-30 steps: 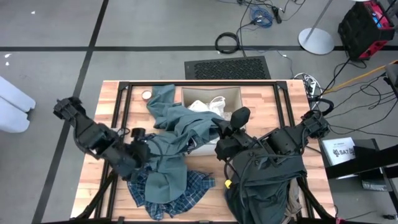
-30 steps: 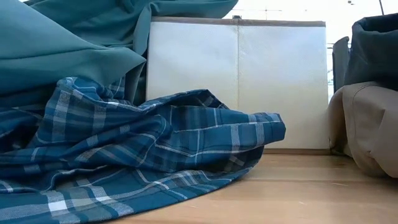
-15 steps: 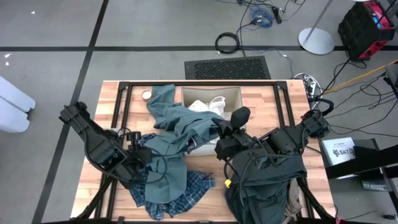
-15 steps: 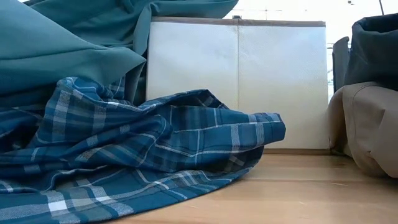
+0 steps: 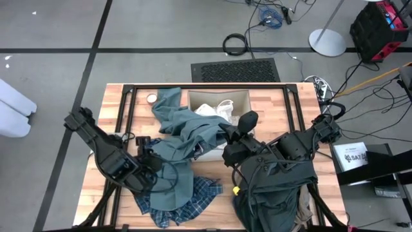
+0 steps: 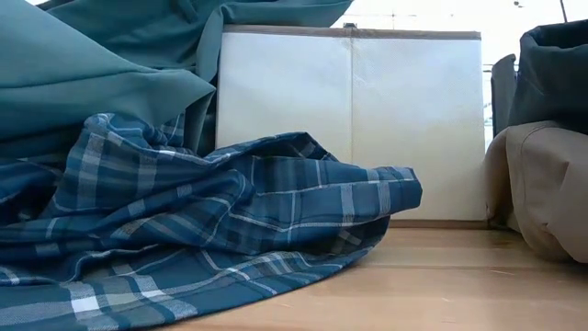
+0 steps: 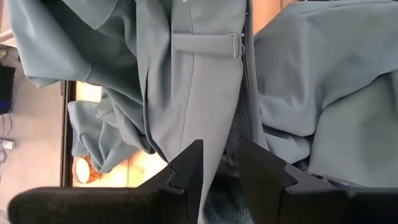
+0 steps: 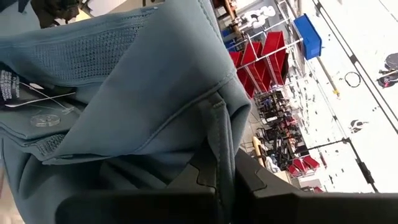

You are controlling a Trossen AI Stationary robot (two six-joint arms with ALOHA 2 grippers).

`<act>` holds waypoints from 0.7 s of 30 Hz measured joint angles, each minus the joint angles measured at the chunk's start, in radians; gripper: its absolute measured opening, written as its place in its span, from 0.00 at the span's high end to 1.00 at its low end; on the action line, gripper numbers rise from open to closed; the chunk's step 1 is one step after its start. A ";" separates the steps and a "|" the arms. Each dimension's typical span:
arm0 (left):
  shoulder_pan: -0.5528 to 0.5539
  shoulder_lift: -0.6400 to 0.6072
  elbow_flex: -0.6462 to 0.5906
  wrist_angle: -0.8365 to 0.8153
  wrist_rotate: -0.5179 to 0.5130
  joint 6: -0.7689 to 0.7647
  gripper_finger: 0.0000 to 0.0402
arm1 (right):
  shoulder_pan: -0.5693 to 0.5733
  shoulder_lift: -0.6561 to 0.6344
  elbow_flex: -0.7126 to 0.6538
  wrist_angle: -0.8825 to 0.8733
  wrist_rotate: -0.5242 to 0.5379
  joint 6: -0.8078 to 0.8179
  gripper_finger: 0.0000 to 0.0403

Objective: Sort clothes
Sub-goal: Put the green pants into the laundry organizer

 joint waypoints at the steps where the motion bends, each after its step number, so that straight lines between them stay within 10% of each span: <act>1: 0.000 0.004 0.000 0.000 0.000 0.000 0.73 | 0.000 0.000 0.000 0.000 0.001 0.000 1.00; 21: 0.071 0.045 -0.152 0.000 -0.176 0.054 0.77 | 0.000 0.000 0.000 0.009 0.045 0.020 1.00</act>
